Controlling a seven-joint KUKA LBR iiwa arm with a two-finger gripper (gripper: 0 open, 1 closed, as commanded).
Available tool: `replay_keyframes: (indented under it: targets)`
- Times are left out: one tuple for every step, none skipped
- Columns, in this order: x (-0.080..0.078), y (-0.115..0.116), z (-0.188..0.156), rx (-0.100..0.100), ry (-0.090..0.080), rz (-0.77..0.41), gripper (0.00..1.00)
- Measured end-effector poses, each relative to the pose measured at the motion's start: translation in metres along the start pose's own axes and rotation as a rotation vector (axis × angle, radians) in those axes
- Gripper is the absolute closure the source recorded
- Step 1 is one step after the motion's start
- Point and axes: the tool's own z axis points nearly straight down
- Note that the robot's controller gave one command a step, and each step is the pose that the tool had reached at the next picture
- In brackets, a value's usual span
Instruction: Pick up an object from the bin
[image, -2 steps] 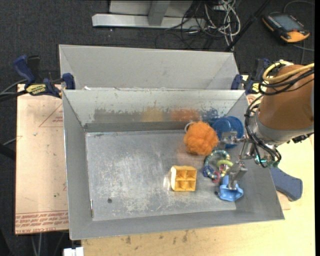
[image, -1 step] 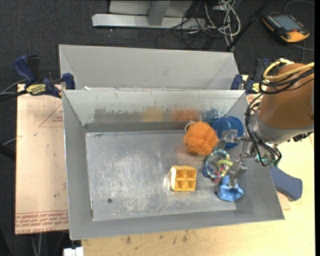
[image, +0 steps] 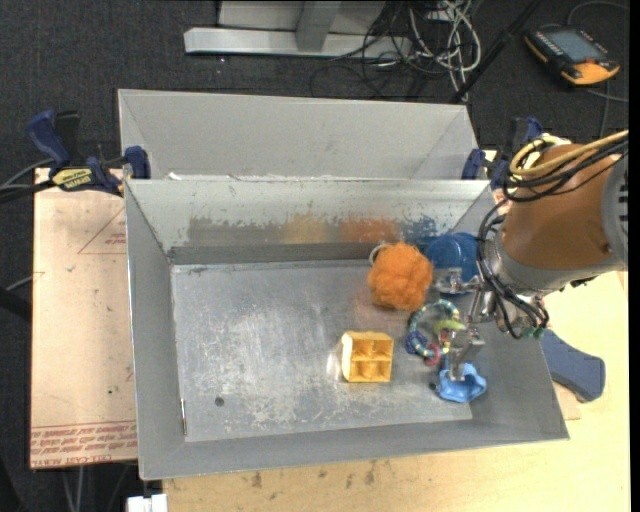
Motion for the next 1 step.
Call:
replay_keyframes:
  targets:
    - [0.0206, -0.0198, 0.0889, -0.009, 0.007, -0.138, 1.0]
